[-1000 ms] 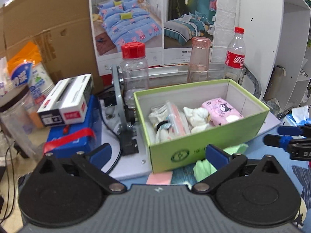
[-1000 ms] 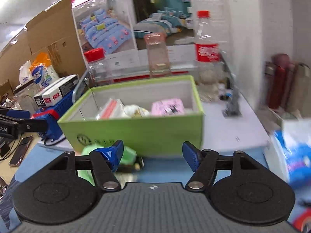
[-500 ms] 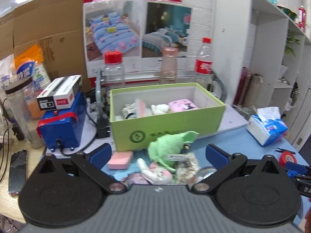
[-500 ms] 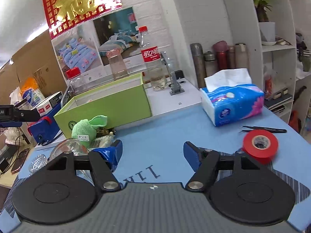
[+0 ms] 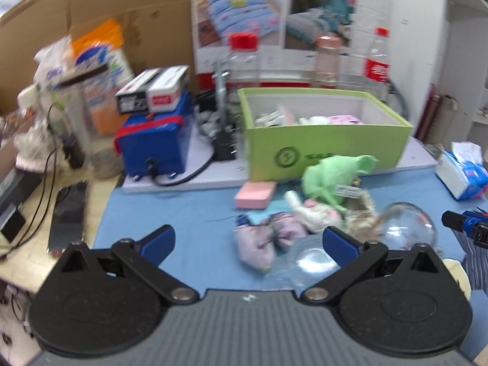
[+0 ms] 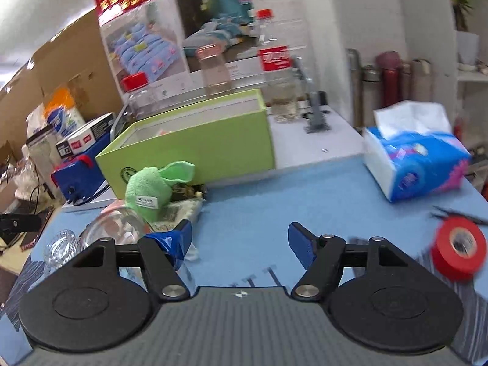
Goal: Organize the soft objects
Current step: 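Move the right gripper toward the green plush toy while the left gripper approaches the pink items, then position the right gripper around the green knitted towel while the left gripper lowers onto the pink fabric bundle, then close the right gripper on the green towel while the left gripper closes on the pink bundle, then carry the green towel and pink bundle into the green box and open both grippers, then move the right gripper to the cotton swab bag while the left gripper approaches the pink sponge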
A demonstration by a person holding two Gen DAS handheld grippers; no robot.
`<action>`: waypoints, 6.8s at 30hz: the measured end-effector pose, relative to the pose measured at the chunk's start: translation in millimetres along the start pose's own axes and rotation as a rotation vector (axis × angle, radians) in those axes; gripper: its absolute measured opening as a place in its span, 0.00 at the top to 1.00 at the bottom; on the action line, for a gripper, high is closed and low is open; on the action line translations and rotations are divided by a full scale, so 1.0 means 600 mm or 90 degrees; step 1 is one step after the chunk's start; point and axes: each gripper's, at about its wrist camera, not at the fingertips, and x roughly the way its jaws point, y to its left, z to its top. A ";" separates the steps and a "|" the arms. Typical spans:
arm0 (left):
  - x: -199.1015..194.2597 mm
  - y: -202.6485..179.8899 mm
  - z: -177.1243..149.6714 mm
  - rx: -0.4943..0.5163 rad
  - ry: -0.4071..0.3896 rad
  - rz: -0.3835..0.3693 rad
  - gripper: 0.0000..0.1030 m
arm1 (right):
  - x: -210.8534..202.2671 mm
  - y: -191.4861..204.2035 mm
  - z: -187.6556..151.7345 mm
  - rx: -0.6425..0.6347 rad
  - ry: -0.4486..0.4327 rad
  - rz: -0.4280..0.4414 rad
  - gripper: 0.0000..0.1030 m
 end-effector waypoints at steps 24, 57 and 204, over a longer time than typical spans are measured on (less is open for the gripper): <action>0.051 0.163 -0.008 -0.112 0.060 0.039 0.00 | 0.236 0.129 0.138 -0.152 0.267 0.000 0.44; 0.260 0.099 0.051 0.007 0.263 -0.056 0.01 | 0.074 -0.104 0.017 0.150 0.076 -0.023 0.43; 0.172 0.071 0.078 -0.071 0.135 -0.059 0.01 | 0.072 -0.098 0.020 -0.106 0.113 -0.103 0.46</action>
